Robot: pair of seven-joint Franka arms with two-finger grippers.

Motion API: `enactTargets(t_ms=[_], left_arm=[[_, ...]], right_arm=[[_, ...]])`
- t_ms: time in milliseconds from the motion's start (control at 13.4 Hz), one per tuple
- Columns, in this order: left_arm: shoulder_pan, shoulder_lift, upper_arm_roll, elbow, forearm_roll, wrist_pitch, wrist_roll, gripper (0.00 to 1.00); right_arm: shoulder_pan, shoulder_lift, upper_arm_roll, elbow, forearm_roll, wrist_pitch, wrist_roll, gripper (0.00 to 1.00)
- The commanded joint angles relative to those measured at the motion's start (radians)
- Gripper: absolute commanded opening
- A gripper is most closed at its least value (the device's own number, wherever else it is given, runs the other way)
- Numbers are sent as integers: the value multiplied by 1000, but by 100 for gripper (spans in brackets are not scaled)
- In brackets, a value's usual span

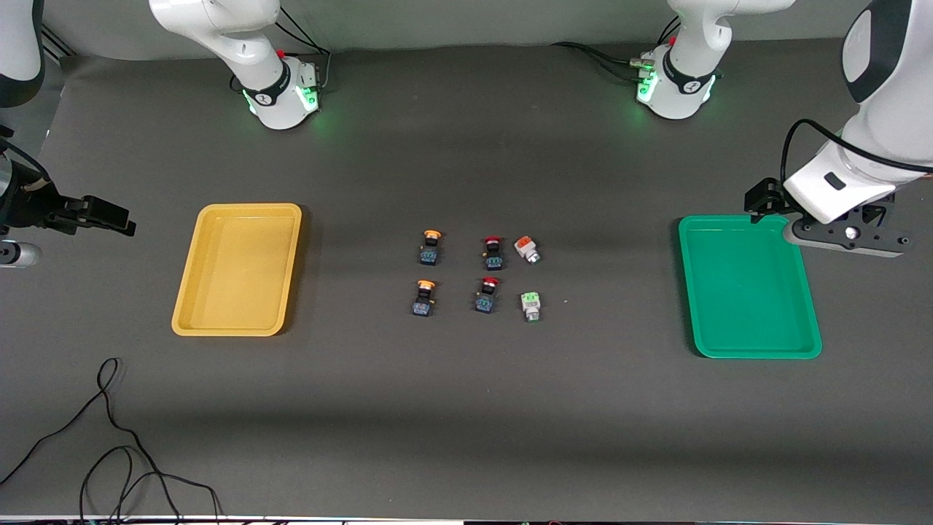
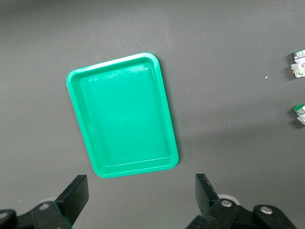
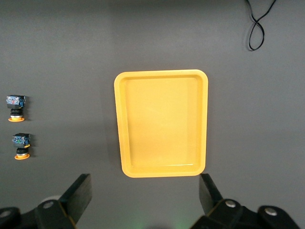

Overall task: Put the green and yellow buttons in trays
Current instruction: 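Reach the right gripper over the yellow-capped button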

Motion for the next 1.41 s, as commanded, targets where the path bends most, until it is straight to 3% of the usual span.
enactTargets(t_ms=[0, 595, 819, 1340], left_arm=[[10, 2, -2, 11, -11, -31, 17, 100], [7, 6, -3, 16, -11, -33, 16, 100], [9, 6, -2, 16, -11, -34, 16, 100], [-2, 9, -3, 17, -11, -40, 16, 100]], right_arm=[[-2, -20, 2, -17, -20, 8, -5, 100], [31, -33, 11, -36, -17, -15, 10, 100], [157, -42, 10, -79, -10, -2, 137, 100], [571, -28, 10, -186, 36, 180, 733, 100]])
